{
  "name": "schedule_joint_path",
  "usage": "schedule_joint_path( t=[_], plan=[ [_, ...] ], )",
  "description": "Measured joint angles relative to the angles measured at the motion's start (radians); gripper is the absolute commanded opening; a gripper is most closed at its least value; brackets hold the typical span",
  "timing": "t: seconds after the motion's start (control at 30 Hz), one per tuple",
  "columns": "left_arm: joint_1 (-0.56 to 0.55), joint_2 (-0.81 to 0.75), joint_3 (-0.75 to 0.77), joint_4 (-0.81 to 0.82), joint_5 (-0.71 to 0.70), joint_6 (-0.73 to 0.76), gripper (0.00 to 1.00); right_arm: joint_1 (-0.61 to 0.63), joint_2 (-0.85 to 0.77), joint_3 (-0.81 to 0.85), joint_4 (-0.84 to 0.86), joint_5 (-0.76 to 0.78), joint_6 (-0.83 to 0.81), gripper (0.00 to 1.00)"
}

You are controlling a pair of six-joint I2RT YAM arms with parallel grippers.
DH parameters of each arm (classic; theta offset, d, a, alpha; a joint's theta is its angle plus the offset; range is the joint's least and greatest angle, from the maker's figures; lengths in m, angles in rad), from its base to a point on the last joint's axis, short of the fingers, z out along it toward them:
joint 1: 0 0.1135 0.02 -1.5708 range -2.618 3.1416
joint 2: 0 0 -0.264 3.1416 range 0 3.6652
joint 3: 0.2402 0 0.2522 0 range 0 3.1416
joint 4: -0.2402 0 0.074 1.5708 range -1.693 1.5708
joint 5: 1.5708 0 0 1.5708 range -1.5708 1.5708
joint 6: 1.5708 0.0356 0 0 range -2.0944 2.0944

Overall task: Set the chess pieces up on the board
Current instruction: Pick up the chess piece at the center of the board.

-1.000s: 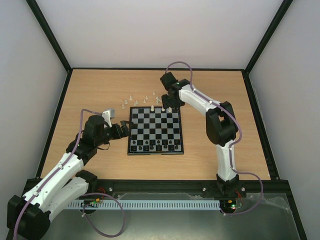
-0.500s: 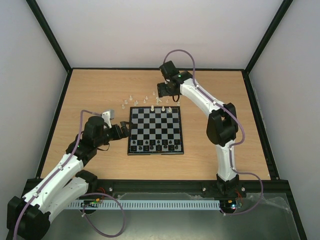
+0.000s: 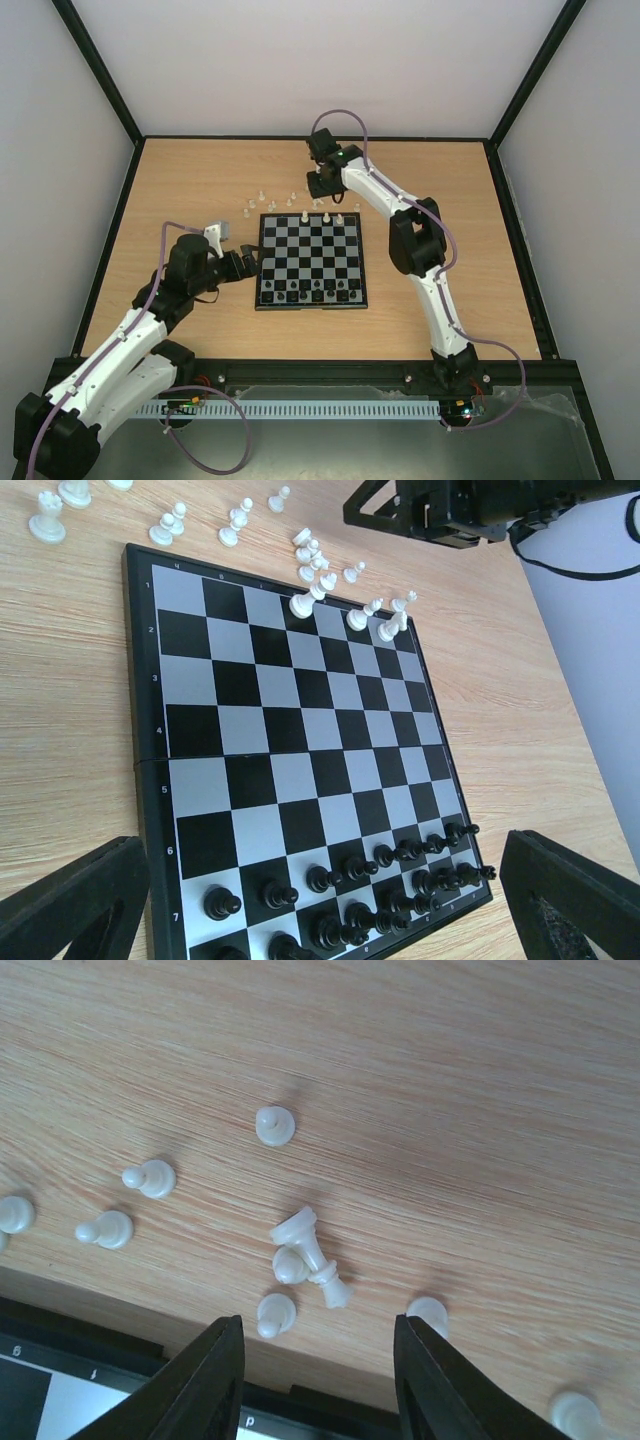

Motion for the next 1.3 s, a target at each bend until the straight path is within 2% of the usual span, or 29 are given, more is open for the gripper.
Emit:
schedule_joint_path(
  t=[0.43,0.77,1.1,1.3],
  plan=[
    [0.007,0.011,0.0,0.001,0.0,0.0,0.99,-0.024,0.066,0.043,-0.001,-0.047,-0.019,0.32],
    [0.008,0.023,0.0,0.001,-0.001,0.0,0.99,-0.031,0.082,0.045,0.002,-0.085,-0.032,0.36],
    [0.01,0.029,0.0,0.001,-0.003,0.0,0.99,-0.009,0.078,0.001,0.031,-0.103,-0.062,0.35],
    [0.01,0.029,0.0,0.002,-0.003,0.0,0.99,0.001,0.078,0.003,0.03,-0.103,-0.069,0.28]
  ],
)
